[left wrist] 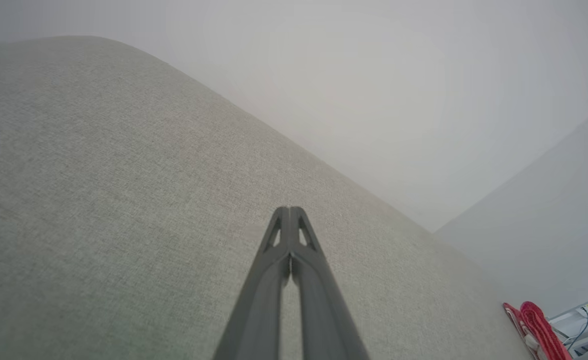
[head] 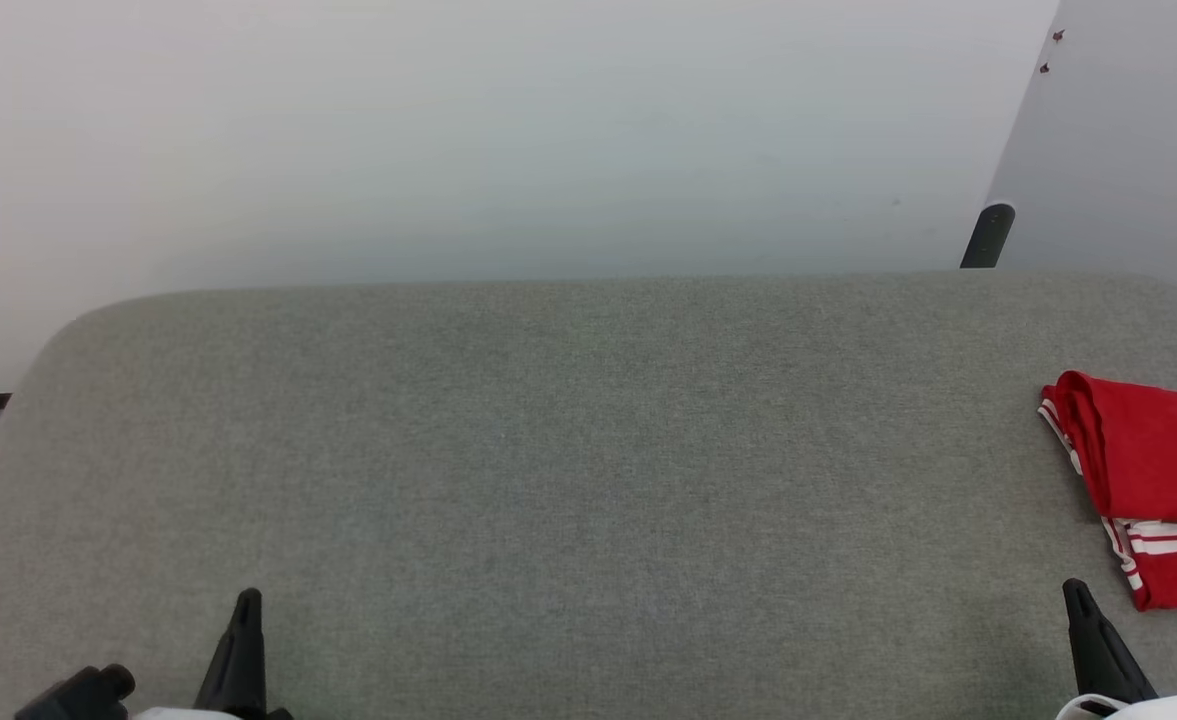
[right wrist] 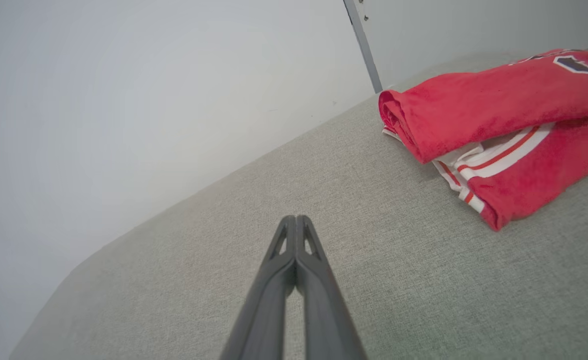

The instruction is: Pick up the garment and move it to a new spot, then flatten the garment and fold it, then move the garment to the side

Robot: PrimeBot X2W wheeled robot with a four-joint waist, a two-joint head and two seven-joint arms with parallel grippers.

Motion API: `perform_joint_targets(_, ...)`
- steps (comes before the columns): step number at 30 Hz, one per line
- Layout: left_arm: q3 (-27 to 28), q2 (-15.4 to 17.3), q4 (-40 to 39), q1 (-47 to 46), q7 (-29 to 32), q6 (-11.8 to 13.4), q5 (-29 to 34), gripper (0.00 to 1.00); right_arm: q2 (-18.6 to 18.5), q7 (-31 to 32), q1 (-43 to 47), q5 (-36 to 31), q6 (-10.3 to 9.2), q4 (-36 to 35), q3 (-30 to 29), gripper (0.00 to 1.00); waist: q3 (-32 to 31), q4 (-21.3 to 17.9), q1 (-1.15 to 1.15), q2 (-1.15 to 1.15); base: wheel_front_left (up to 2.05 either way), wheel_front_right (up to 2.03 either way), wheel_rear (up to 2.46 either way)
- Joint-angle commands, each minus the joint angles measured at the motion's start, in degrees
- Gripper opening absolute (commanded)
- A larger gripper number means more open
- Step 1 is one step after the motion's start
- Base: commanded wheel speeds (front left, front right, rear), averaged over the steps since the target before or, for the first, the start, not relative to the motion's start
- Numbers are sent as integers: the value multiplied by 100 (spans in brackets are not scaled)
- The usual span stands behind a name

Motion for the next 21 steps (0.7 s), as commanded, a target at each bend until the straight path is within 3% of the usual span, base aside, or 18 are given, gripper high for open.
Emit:
perform_joint_targets(1,38,29,-70,-155,47,-4,-174,0,-11,35,-157,200,-2,-54,-41,0,4,0,0,0,0,0,0)
perform_joint_targets(21,96,-170,-39,-380,450,-8,-1544,0,151,325,-423,1713,-3,62,-101,0,70,-9,0,0,0,0,0)
